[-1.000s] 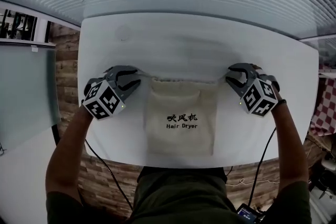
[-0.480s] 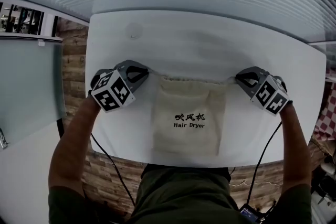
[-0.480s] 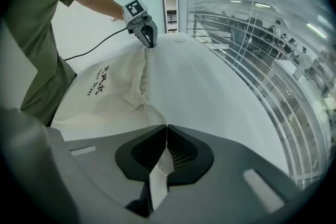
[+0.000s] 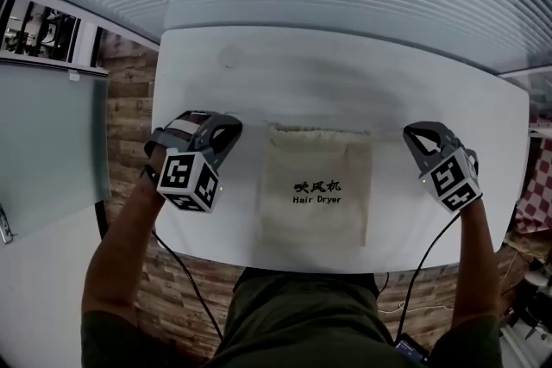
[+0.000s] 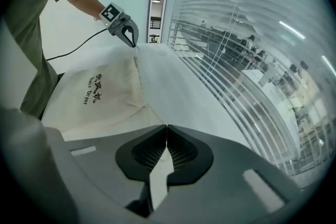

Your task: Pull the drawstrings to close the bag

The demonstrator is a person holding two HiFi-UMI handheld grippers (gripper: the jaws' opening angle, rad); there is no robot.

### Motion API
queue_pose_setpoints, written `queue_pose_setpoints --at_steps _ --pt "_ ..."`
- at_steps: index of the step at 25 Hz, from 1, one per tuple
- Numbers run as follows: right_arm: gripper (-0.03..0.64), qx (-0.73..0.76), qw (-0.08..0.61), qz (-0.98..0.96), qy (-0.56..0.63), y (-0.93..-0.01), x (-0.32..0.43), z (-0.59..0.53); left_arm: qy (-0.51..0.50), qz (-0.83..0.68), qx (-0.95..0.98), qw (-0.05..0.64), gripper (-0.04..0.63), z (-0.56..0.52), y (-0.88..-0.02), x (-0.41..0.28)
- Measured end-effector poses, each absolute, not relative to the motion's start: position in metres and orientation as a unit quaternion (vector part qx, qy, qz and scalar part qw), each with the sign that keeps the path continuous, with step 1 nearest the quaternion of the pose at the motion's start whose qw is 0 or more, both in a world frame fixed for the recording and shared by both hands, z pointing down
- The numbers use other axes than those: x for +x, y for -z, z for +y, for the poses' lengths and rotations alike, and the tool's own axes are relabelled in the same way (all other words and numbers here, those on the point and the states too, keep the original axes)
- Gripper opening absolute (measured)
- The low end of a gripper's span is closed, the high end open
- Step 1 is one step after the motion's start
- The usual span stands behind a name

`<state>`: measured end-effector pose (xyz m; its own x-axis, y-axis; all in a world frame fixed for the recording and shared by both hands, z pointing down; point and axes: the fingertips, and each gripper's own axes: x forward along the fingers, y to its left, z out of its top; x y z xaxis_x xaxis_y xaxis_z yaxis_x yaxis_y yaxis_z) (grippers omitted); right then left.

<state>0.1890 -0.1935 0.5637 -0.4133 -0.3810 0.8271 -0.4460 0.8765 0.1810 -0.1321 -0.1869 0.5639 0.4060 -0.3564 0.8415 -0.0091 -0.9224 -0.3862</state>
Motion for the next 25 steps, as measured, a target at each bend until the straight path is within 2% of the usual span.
queue_pose_setpoints --at_steps 4,15,25 --pt "0.015 0.299 0.472 -0.829 -0.012 -0.544 0.194 -0.193 0.543 0.127 -0.802 0.213 0.014 -0.185 -0.545 -0.144" --pt "0.015 0.421 0.419 -0.804 0.022 -0.451 0.203 -0.201 0.548 0.205 -0.759 0.284 0.011 -0.191 -0.463 -0.177" --pt "0.014 0.529 0.372 -0.763 -0.004 -0.406 0.254 -0.212 0.577 0.303 -0.706 0.278 0.011 -0.222 -0.431 -0.242"
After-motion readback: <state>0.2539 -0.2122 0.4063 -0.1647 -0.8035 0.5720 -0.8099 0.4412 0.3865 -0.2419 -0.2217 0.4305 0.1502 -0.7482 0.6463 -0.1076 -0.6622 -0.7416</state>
